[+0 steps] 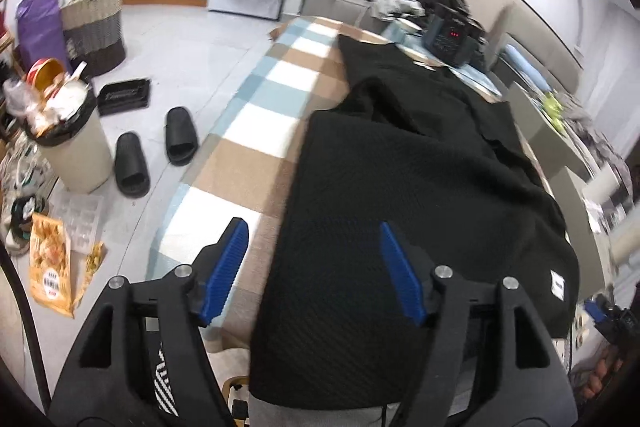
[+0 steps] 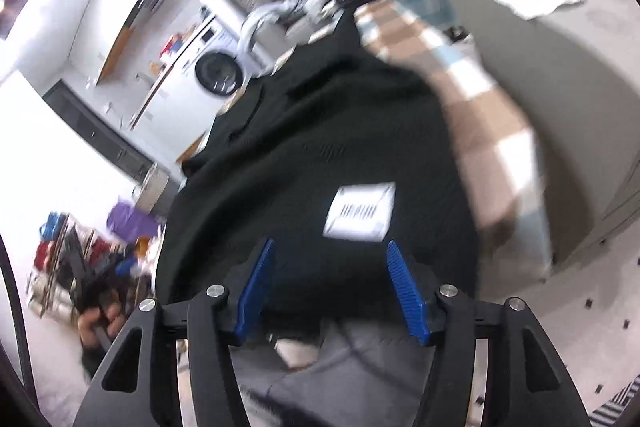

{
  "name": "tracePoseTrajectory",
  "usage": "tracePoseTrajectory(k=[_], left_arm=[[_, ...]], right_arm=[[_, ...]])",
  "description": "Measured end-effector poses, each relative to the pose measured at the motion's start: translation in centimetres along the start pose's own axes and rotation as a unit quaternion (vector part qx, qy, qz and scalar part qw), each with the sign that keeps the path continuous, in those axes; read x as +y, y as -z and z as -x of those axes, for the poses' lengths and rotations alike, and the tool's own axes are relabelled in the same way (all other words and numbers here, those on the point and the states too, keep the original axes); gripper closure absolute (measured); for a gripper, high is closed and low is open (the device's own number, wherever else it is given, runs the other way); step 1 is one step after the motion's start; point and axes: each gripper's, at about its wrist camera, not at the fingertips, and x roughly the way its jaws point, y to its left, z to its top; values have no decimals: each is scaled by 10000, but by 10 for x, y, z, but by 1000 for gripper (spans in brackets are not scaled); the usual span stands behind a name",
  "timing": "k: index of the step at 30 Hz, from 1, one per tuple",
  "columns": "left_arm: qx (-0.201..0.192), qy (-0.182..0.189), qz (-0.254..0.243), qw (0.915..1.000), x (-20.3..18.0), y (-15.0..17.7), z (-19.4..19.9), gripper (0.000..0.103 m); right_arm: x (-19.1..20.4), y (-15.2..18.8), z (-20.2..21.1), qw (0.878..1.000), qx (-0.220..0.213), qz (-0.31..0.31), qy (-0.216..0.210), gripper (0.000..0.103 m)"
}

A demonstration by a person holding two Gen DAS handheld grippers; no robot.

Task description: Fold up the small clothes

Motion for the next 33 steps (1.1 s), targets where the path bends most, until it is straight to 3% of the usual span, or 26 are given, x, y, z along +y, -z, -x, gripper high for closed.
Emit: tracePoseTrajectory(k=[3, 11, 18, 26, 31, 33], left_arm=[[-73, 128, -261, 9996, -18, 4, 9, 24], [-171, 381, -828, 9957, -62, 19, 18, 19], [46, 618, -938, 9937, -77, 32, 14, 18], [56, 562, -992, 9935, -74, 33, 17, 18], [106, 572, -892, 9943, -68, 29, 13, 18], [100, 561, -906, 9943, -68, 29, 13, 18]], right_arm=[[6, 20, -21, 9988, 310, -179, -322, 44], [16, 57, -74, 9892, 748, -751, -1012, 44], [10, 66, -114, 9810, 951, -1275, -1115, 44], [15, 54, -93, 9764, 180, -1405, -1631, 44], [27, 49, -92, 9835, 100, -1037, -1477, 44], [32, 45, -96, 9812, 120, -985, -1656, 44]])
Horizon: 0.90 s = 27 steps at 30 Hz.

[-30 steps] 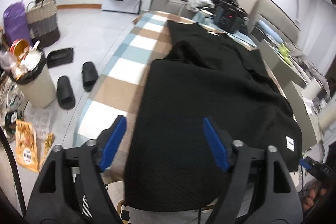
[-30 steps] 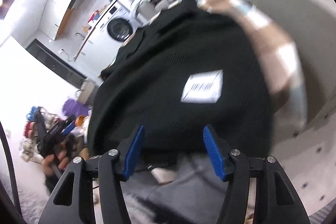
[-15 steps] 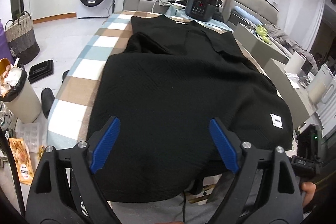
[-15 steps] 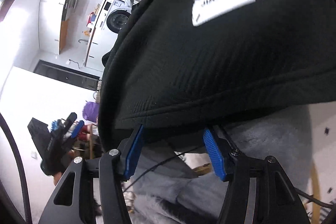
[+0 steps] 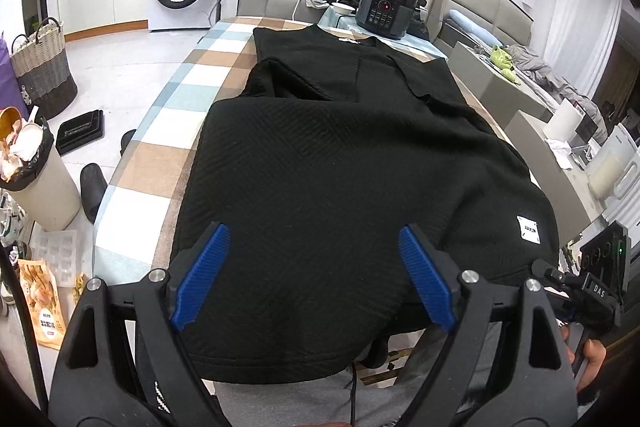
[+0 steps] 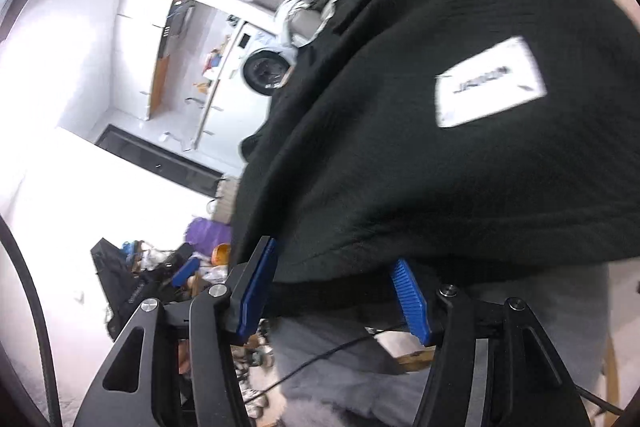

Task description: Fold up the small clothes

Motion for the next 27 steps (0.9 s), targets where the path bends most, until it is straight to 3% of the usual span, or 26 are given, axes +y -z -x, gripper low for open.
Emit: tracePoseTrajectory(k=[2, 4, 6, 8, 12, 15, 17, 19, 21, 23, 25, 27], left_arm=[[-1, -10, 17, 10000, 0, 0, 0, 18], [-23, -35, 46, 10000, 3, -1, 1, 18], [-71, -68, 93, 9999, 6, -2, 4, 18], [-94, -110, 166, 9998, 11, -4, 4, 18], [-126, -261, 269, 9992, 23, -8, 6, 18], [-99, -344, 261, 9990, 30, -10, 2, 18], [-34, -391, 266, 9989, 33, -13, -4, 18], [-9, -435, 252, 9987, 36, -15, -11, 18], [27, -511, 243, 9984, 40, -18, -16, 18], [80, -597, 253, 9979, 43, -19, -22, 18], [153, -708, 301, 9969, 50, -20, -28, 18], [210, -805, 336, 9960, 58, -21, -34, 18]], right_arm=[[6, -4, -10, 9999, 9, 148, -4, 44], [13, -8, -17, 9994, -100, 296, 163, 54], [15, -11, -14, 9984, -121, 358, 415, 84], [20, -16, -6, 9969, -289, 527, 509, 100], [42, -23, 36, 9909, -919, 956, 250, 100], [37, -24, 47, 9926, -588, 971, 419, 100], [28, -22, 37, 9903, 33, 1019, 939, 95], [18, -16, 29, 9817, 691, 1095, 1398, 81], [13, -12, 31, 9746, 1056, 1162, 1598, 64], [16, -10, 47, 9720, 1084, 1319, 1615, 60], [20, -14, 74, 9744, 842, 1424, 1520, 57], [24, -24, 102, 9774, 378, 1510, 1433, 34]])
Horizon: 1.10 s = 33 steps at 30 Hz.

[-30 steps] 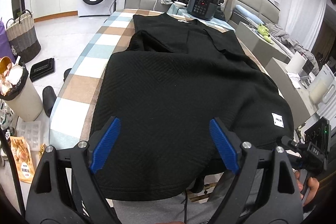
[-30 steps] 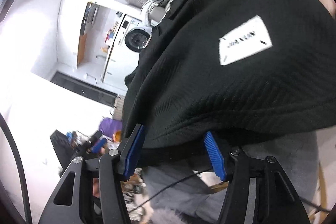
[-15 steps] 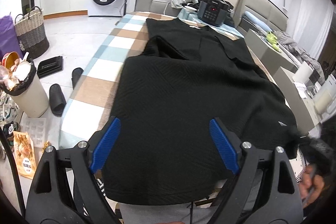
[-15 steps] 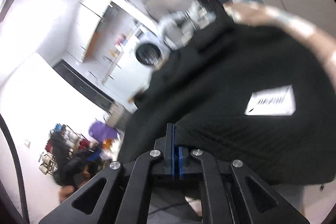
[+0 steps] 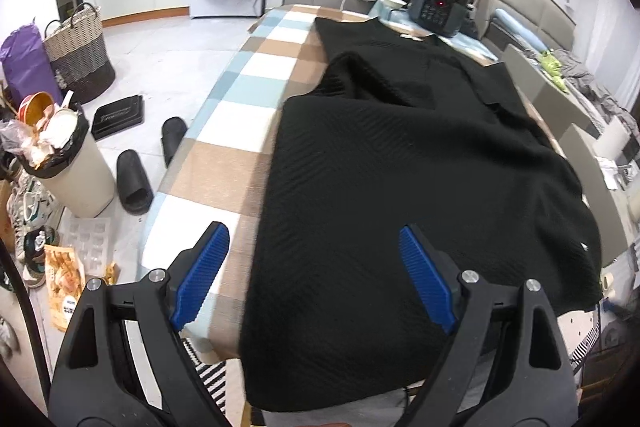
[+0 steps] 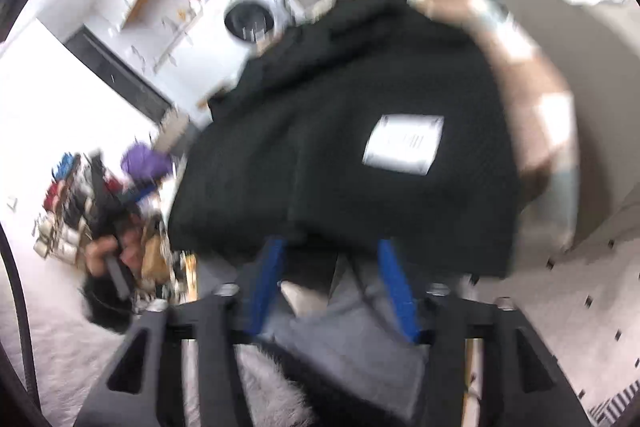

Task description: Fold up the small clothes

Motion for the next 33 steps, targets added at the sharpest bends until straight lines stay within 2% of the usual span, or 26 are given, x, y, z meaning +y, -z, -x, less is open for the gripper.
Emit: tracePoseTrajectory(k=[2, 4, 7, 9, 16, 19, 20, 21, 23, 26, 27, 28, 29, 30, 33], left_arm=[[171, -131, 30, 9998, 6, -1, -13, 18], [297, -103, 37, 9995, 11, -1, -25, 18], [402, -156, -18, 9991, 13, -1, -38, 18], [520, -307, 32, 9982, 16, -3, -48, 18], [613, -93, 216, 9978, 18, -12, -68, 18], [635, -23, 220, 9977, 14, -13, -72, 26], [623, -23, 209, 9978, 13, -14, -73, 27], [572, -24, 190, 9982, 11, -14, -74, 34], [522, -18, 181, 9985, 10, -14, -74, 41], [448, 91, 216, 9987, 9, -14, -73, 59], [424, 160, 248, 9987, 10, -14, -73, 66], [393, 218, 281, 9986, 10, -14, -73, 73], [392, 301, 336, 9982, 12, -14, -74, 90], [393, 420, 456, 9973, 16, -14, -76, 96], [202, 652, 780, 9946, 26, -13, -68, 97]], right_arm=[[-12, -16, 23, 9980, -605, 15, 199, 28], [-24, -33, 25, 9949, -781, -61, 640, 28], [-49, -53, 13, 9907, -737, -192, 1124, 28], [-65, -66, 4, 9913, -664, -246, 1113, 28], [-73, -86, -34, 9902, -445, -214, 1310, 28], [-80, -91, -46, 9904, -350, -254, 1310, 29], [-81, -91, -48, 9903, -336, -272, 1321, 33], [-82, -91, -50, 9906, -343, -249, 1301, 37], [-78, -90, -52, 9909, -358, -129, 1294, 41], [-71, -90, -58, 9916, -326, 78, 1252, 61], [-69, -91, -61, 9913, -292, 151, 1277, 71], [-66, -91, -64, 9907, -282, 218, 1310, 77], [-64, -91, -67, 9902, -268, 294, 1336, 90], [-61, -91, -68, 9889, -317, 376, 1400, 97], [-52, -90, -55, 9868, -720, 595, 1322, 98]])
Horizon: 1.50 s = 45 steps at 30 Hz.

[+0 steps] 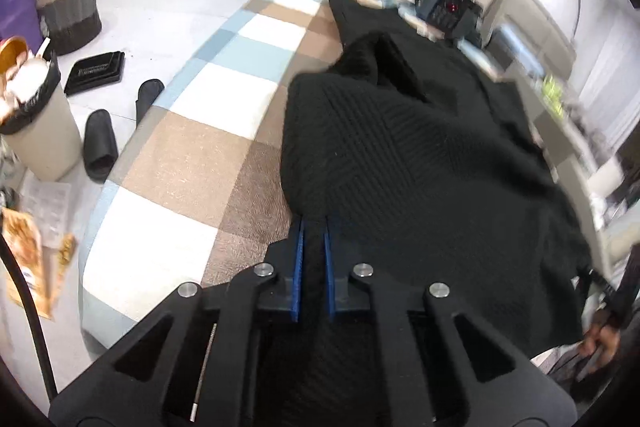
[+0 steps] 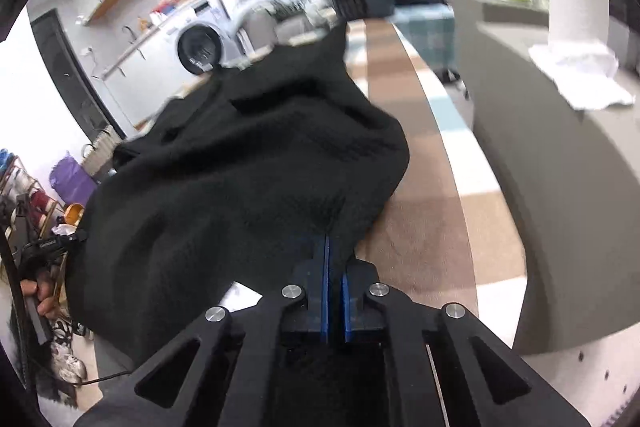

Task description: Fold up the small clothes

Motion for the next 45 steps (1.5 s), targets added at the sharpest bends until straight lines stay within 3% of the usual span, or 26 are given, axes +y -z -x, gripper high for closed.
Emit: tracePoseTrajectory(k=[4, 9, 15, 21, 27, 31, 32, 33, 34, 35, 36, 40, 45], left_arm=[[-350, 44, -91, 9993, -3, 0, 28, 99], [-894, 175, -109, 9958, -10, 3, 82, 100], [-1385, 296, -110, 9899, -8, -7, 128, 100], [-1499, 101, -294, 9882, -15, -35, 104, 100], [-1106, -123, -199, 9936, -10, -64, 35, 99], [-593, -315, 106, 9977, -1, -68, 3, 97], [-557, -332, 138, 9978, 1, -68, 0, 89], [-535, -393, 137, 9977, 3, -66, -2, 73], [-545, -452, 150, 9974, 6, -65, -2, 61], [-631, -481, 250, 9965, 11, -63, -1, 44], [-700, -444, 352, 9959, 16, -62, -2, 40], [-458, -275, 550, 9971, 23, -67, -19, 40], [-340, -47, 284, 9990, 4, -74, -45, 41]], right_arm=[[-9, -1, 32, 9981, -554, -277, -59, 99], [-11, 5, 84, 9869, -1451, -405, -584, 99], [-2, -7, 113, 9806, -1834, -396, -566, 99], [13, -45, 71, 9884, -1504, -186, -49, 99], [9, -71, 11, 9944, -940, -437, 214, 98], [3, -72, -18, 9978, -321, -492, 305, 83], [0, -68, -18, 9976, -314, -500, 349, 67], [-3, -65, -17, 9973, -335, -532, 369, 49], [-8, -61, -15, 9969, -377, -603, 325, 45], [-13, -58, -15, 9968, -382, -674, 207, 45], [-17, -56, -16, 9964, -352, -766, 99, 45], [-25, -56, -35, 9950, 35, -985, -157, 44], [-13, -58, -57, 9974, 257, -665, -105, 45]])
